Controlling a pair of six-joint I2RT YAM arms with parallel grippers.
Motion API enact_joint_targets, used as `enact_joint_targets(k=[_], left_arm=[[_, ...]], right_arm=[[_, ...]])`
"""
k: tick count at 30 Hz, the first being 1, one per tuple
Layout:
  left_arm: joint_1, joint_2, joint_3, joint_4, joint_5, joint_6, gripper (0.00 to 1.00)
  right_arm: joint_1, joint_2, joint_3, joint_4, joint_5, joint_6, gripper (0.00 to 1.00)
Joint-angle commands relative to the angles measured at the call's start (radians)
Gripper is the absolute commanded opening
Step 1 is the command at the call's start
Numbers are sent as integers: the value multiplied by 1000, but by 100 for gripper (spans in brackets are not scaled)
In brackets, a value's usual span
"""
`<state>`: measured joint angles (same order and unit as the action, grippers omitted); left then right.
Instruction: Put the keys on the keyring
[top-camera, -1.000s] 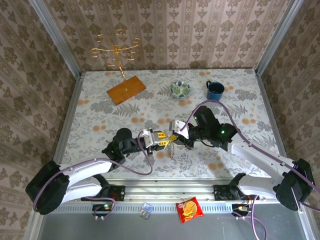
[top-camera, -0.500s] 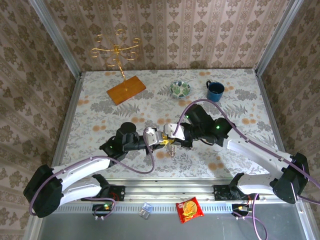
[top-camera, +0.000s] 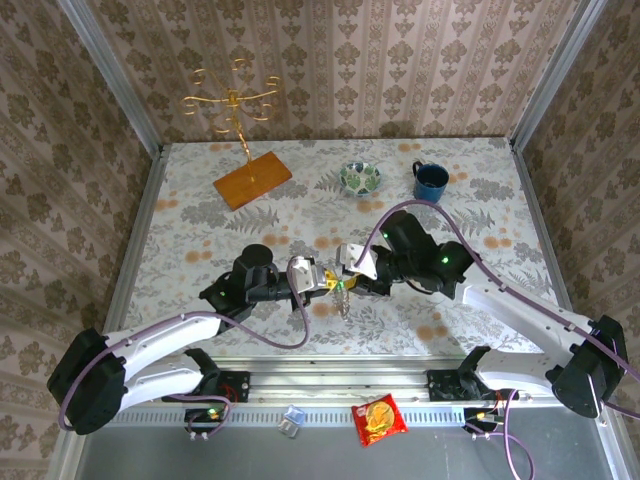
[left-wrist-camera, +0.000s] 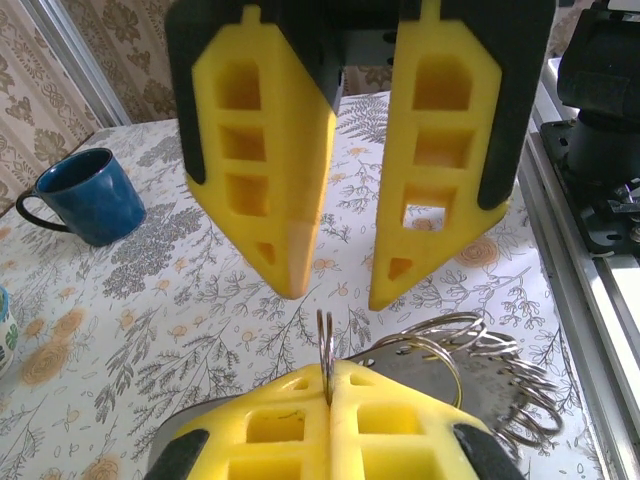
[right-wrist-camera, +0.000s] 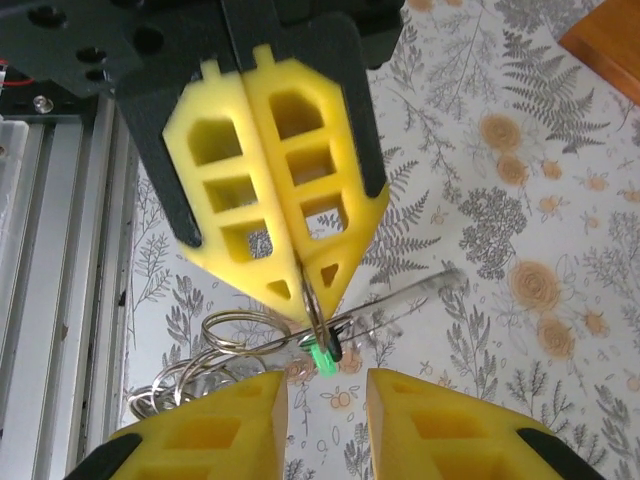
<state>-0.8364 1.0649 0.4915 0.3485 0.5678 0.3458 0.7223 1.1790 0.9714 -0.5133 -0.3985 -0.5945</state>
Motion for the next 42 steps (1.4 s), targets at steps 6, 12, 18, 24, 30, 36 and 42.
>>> enact_joint_targets(k=[6,12,18,24,30,36,42], left_arm=[[2,-8,-18,95,28,-17,0],[7,-16,-47,157,33,-58,0],[20,-17,-68,226,56,-104,0],[25,-17,-84,290,52,-131,0],[28,-10,-88,339,58,-154,0],[28,-6,-89,366,69,-173,0],[30,-14,-88,374,69,-178,0]], right_arm=[[-4,-1,-29,54,-10,42,28],[-52,-65,-135,236,-59,111,30],[-57,-61,-191,311,-99,172,36],[-39,-55,-255,414,-137,239,42],[-32,-39,-290,500,-151,267,46],[-31,-6,-295,577,-142,282,46],[-32,18,-295,605,-143,282,40]])
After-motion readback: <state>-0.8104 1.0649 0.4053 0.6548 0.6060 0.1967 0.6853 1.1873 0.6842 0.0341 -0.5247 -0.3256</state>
